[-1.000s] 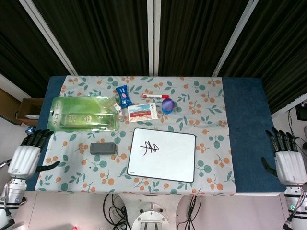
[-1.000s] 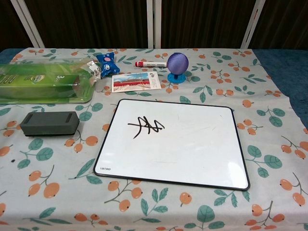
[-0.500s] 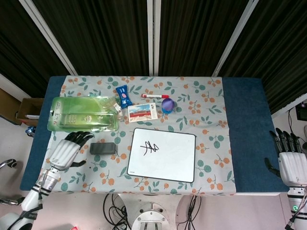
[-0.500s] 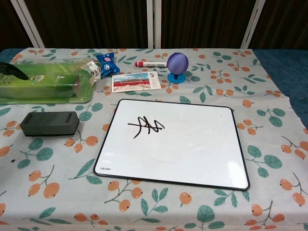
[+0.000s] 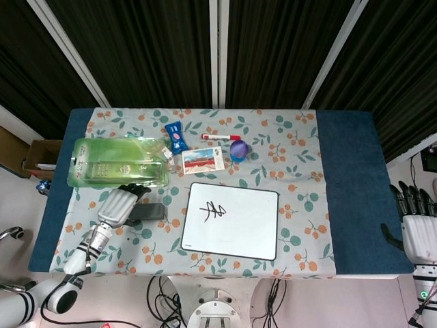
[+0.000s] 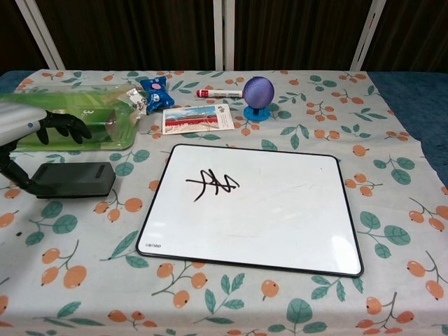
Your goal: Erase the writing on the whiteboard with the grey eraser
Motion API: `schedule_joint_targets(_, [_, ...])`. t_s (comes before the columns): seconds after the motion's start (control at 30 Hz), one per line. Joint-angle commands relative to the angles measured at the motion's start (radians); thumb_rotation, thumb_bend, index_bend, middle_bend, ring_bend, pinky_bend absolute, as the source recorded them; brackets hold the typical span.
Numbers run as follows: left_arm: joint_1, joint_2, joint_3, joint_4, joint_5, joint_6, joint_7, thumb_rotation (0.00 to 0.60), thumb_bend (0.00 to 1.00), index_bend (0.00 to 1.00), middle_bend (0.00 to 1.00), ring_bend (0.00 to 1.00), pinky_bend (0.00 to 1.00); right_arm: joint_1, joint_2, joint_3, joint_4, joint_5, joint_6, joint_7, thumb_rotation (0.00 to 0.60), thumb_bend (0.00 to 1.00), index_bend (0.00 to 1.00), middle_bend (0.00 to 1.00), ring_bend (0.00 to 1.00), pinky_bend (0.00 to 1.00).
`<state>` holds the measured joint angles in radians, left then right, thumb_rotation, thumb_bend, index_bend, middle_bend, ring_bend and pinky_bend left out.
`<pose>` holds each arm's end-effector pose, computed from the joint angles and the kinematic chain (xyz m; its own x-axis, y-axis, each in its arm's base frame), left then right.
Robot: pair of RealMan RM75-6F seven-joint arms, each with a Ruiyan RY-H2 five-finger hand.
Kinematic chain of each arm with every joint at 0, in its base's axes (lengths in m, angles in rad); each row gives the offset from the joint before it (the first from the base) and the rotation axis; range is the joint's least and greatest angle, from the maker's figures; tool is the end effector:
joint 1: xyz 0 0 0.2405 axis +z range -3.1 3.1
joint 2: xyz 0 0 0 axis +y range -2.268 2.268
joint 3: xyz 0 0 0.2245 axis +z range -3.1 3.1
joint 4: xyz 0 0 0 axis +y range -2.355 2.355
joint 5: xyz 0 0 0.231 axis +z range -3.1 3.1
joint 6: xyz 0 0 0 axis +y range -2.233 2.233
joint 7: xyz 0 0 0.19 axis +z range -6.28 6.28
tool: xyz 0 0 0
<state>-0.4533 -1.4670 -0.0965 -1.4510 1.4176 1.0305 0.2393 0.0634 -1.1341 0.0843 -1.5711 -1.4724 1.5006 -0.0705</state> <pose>-0.2026 0.3117 -0.0343 0.5059 0.2538 0.8244 0.8434 -0.3460 -0.4111 -0.3026 -0.2282 0.1371 0.4777 0.0379 0.8777 -0.8783 0.0431 0.4761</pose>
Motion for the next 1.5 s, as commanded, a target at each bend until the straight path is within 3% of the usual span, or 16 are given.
schedule_joint_targets(0.03, [-0.009,-0.010,0.001,0.007,-0.006,-0.006,-0.004,0.600,0.02,0.27,0.30,0.26,0.36,0.002,-0.003,-0.001,0.002,-0.001,-0.004,0.000,0.600,0.23,0.00,0.00,0.00,0.00])
schedule_joint_targets(0.67, [-0.048,-0.034,0.021,0.038,-0.031,-0.025,-0.041,0.600,0.18,0.42,0.43,0.35,0.38,0.007,-0.009,-0.001,0.010,0.022,-0.030,-0.007,0.600,0.23,0.00,0.00,0.00,0.00])
schedule_joint_targets(1.03, [-0.060,-0.022,0.035,0.031,-0.059,-0.049,-0.037,0.600,0.22,0.37,0.42,0.35,0.38,0.008,-0.010,-0.002,0.011,0.027,-0.036,-0.008,0.600,0.23,0.00,0.00,0.00,0.00])
schedule_joint_targets(1.5, [-0.061,-0.019,0.045,0.032,-0.052,-0.022,-0.039,0.600,0.25,0.41,0.43,0.38,0.41,0.009,-0.014,-0.002,0.018,0.029,-0.039,-0.006,0.600,0.24,0.00,0.00,0.00,0.00])
